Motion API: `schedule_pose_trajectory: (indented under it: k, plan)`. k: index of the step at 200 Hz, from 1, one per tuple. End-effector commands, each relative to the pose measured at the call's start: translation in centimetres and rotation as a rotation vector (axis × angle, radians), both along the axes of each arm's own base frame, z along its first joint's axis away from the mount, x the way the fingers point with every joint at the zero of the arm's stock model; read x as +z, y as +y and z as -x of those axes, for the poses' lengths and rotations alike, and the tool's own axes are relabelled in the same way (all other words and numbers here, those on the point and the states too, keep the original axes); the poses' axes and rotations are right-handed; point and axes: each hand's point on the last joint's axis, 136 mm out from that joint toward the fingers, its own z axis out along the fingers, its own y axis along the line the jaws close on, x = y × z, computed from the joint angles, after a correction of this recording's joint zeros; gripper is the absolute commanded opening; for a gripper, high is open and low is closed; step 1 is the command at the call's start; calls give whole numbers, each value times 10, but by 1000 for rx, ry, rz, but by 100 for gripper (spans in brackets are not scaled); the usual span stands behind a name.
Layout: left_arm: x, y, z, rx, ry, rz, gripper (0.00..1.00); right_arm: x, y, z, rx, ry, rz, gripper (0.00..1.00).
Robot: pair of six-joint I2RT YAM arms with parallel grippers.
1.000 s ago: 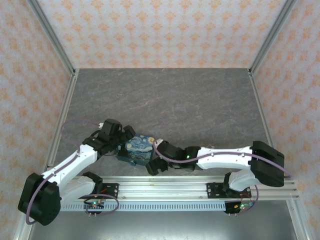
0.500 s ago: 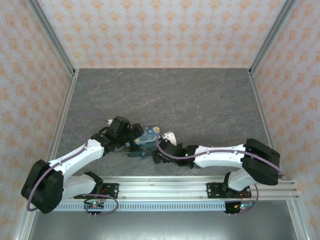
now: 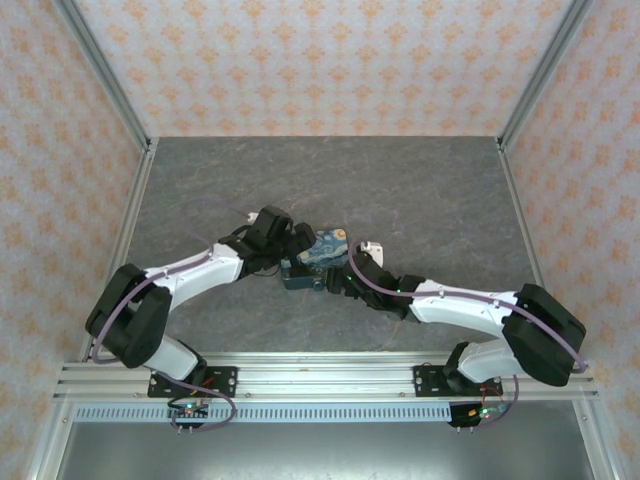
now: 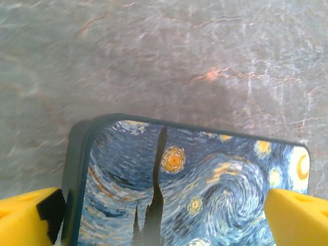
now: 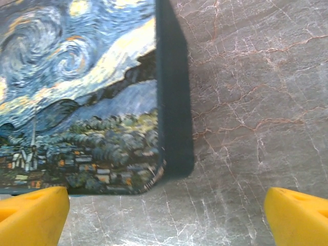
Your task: Unlock the padlock with the key
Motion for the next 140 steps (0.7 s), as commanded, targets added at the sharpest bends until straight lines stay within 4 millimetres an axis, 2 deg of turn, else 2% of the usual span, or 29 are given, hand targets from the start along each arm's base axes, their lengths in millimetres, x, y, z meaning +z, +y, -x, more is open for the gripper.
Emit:
schedule_pose_trajectory:
  k: [1, 60, 98, 140]
  plan:
    - [12, -11, -19, -15, -58, 1, 100, 4, 1, -6, -16, 18, -57, 98]
    - [2, -16, -28, -14, -45, -7, 100, 4, 4, -19, -17, 60, -116, 98]
    - [5, -22, -38, -22, -45, -14, 100, 7, 17, -27, -8, 75, -161, 97]
    - [5, -28, -44, -24, -37, -5, 100, 5, 19, -38, -29, 90, -186, 95]
